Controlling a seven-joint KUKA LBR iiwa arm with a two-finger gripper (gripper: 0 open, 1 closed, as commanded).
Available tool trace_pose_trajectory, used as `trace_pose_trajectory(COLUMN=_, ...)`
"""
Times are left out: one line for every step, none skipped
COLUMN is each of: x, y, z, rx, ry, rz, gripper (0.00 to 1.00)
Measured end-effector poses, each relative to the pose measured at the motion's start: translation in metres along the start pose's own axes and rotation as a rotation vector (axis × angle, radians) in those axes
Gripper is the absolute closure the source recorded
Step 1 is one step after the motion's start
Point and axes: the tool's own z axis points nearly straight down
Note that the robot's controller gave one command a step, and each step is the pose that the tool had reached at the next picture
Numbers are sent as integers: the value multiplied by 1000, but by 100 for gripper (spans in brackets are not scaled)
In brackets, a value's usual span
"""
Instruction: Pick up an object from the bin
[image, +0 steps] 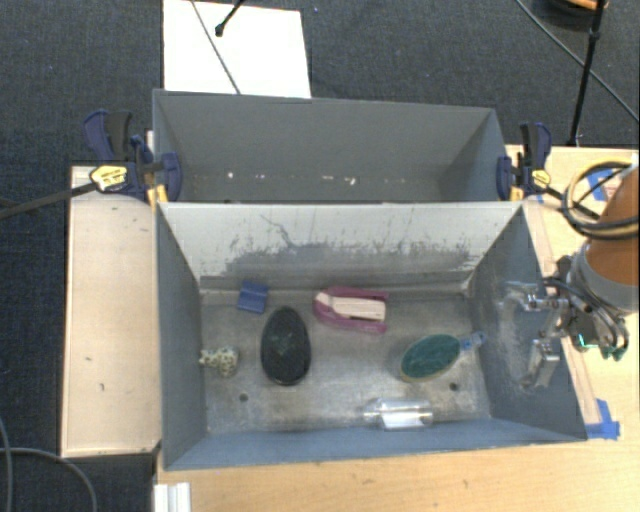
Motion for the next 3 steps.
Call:
trace_pose_trajectory(x=-46, y=64, z=114, rx=-3, ry=-1, rz=16, gripper=0)
trace_pose_trajectory(x=-47, y=60, z=110, rx=1, ry=-6, rz=14, gripper=100)
trace_pose_trajectory(x=-80, y=37, z=-53, rx=4, ry=-17, rz=-13, gripper=100)
